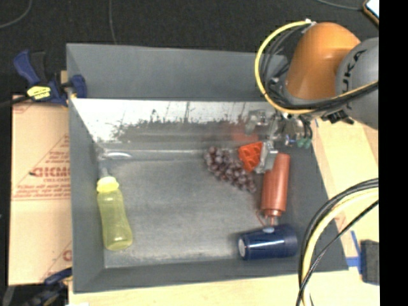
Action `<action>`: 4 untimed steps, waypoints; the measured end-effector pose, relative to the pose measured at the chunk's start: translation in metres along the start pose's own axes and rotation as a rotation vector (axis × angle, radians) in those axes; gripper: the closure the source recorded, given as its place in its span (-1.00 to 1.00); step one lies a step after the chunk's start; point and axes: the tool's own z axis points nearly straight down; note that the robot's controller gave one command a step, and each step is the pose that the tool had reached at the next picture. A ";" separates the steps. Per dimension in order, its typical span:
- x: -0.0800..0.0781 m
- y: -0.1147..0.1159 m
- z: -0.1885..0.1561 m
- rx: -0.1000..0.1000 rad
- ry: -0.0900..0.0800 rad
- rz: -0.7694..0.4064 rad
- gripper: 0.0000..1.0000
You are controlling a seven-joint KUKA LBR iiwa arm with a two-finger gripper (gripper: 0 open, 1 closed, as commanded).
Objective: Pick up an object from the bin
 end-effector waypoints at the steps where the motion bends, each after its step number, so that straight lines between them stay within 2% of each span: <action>1: -0.001 0.000 -0.006 0.001 -0.008 -0.003 -1.00; 2: 0.005 0.005 0.095 -0.001 -0.007 0.272 -1.00; 3: 0.000 -0.003 0.064 0.002 -0.021 0.130 -1.00; 4: 0.005 0.003 0.100 -0.001 0.001 0.264 -1.00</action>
Offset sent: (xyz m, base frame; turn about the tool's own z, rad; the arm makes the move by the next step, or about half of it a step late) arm -0.0070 0.0069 -0.1015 0.2797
